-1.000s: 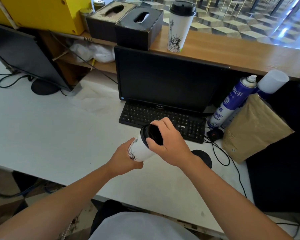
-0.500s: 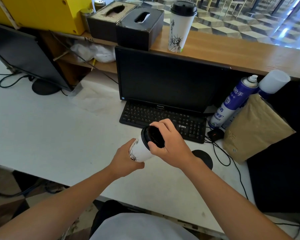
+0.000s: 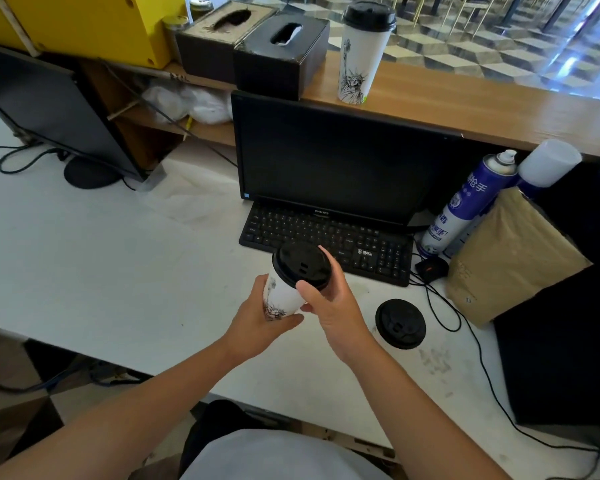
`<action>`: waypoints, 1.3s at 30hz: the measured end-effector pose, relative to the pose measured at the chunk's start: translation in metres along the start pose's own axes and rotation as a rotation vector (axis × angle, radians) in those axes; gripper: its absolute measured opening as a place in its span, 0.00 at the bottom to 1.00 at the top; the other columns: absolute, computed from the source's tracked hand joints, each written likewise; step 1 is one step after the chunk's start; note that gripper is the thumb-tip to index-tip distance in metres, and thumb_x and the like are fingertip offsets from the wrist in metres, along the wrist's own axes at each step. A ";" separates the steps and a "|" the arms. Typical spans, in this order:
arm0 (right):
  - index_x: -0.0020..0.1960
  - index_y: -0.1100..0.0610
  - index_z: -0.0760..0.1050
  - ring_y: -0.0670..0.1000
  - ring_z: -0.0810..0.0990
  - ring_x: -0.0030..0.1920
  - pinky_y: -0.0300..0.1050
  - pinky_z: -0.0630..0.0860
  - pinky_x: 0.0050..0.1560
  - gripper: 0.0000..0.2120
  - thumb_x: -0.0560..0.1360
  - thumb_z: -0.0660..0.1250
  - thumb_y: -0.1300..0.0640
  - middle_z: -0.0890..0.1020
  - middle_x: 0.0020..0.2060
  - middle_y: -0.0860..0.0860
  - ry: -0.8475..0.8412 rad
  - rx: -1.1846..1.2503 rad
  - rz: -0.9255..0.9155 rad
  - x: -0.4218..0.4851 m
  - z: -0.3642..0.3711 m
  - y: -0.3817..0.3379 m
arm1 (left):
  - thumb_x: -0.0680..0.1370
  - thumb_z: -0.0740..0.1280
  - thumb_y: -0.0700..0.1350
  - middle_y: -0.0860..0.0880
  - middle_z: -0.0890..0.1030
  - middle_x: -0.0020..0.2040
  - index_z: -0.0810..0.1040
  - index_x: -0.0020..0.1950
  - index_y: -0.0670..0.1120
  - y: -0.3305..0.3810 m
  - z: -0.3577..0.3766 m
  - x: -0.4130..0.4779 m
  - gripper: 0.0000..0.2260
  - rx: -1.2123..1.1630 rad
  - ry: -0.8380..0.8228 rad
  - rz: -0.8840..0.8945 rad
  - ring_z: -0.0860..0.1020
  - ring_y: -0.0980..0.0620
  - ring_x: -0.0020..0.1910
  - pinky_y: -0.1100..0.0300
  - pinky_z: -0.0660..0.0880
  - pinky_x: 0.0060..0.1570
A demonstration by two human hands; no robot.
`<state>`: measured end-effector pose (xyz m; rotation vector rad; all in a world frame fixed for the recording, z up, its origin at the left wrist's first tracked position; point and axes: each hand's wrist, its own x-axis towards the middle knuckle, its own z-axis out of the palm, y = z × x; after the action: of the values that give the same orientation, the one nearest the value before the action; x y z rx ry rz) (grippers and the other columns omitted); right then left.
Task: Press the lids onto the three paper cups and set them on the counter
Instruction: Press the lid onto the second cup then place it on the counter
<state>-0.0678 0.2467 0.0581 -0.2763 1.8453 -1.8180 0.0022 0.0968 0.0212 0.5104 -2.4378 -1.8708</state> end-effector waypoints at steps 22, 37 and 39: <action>0.73 0.47 0.73 0.48 0.75 0.69 0.55 0.77 0.66 0.18 0.84 0.62 0.52 0.79 0.67 0.45 0.075 0.192 0.298 -0.005 -0.014 0.068 | 0.85 0.54 0.53 0.58 0.79 0.67 0.76 0.69 0.59 -0.017 0.024 -0.003 0.16 -0.465 -0.050 -0.337 0.73 0.58 0.69 0.56 0.67 0.67; 0.63 0.51 0.79 0.50 0.80 0.61 0.46 0.80 0.54 0.15 0.85 0.56 0.48 0.83 0.59 0.50 0.232 0.208 0.379 0.002 0.001 0.074 | 0.86 0.55 0.50 0.51 0.79 0.63 0.78 0.62 0.53 -0.036 0.031 0.001 0.13 -0.431 0.071 -0.374 0.76 0.53 0.66 0.54 0.73 0.65; 0.62 0.50 0.79 0.48 0.80 0.59 0.43 0.81 0.50 0.15 0.86 0.56 0.49 0.82 0.58 0.50 0.230 0.175 0.363 0.002 0.001 0.074 | 0.86 0.53 0.52 0.48 0.78 0.63 0.77 0.63 0.50 -0.037 0.029 0.001 0.15 -0.398 0.073 -0.356 0.76 0.52 0.66 0.53 0.74 0.64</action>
<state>-0.0532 0.2503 -0.0148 0.3251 1.7298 -1.7915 0.0041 0.1154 -0.0220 1.0091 -1.9469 -2.3387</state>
